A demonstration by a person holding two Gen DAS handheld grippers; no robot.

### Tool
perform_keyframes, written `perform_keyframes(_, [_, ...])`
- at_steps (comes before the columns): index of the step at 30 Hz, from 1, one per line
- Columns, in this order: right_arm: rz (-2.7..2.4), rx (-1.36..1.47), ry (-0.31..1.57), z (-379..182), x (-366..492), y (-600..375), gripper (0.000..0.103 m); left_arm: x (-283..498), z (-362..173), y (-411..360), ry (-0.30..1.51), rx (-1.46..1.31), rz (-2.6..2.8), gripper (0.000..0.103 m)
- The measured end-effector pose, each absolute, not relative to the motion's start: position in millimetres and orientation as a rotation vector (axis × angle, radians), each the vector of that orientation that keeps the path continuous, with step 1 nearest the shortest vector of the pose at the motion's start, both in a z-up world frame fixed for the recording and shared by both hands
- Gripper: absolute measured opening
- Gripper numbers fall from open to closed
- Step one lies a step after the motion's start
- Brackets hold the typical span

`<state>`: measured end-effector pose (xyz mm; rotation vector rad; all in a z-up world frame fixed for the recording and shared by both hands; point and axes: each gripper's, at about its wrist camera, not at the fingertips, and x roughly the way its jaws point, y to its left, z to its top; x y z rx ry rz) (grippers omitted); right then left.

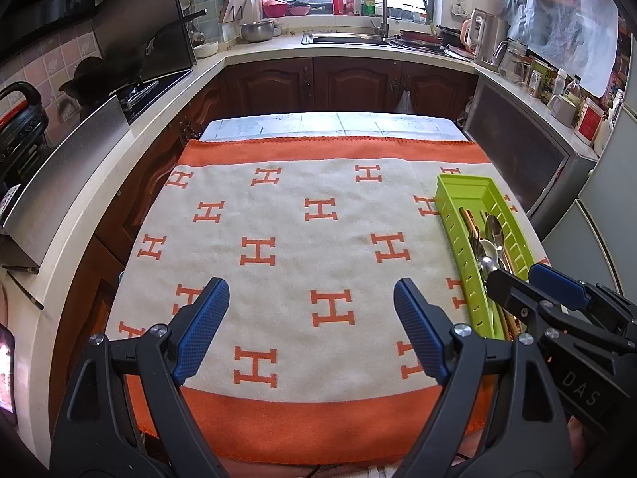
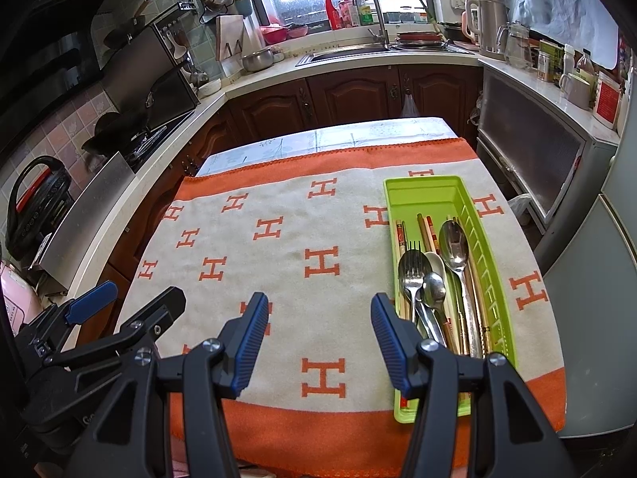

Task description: Organize utensils

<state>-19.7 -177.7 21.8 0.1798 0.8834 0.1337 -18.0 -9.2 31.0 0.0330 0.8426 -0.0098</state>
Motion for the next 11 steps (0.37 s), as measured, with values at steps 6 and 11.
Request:
perform_keyframes(6, [0.134, 0.178, 0.89, 18, -19, -177, 0.054, -17, 28, -6, 0.849, 0.025, -0.01, 0.083])
perform_keyframes(11, [0.134, 0.173, 0.9, 16, -17, -175, 0.054, -14, 20, 0, 0.86, 0.016, -0.005, 0.083])
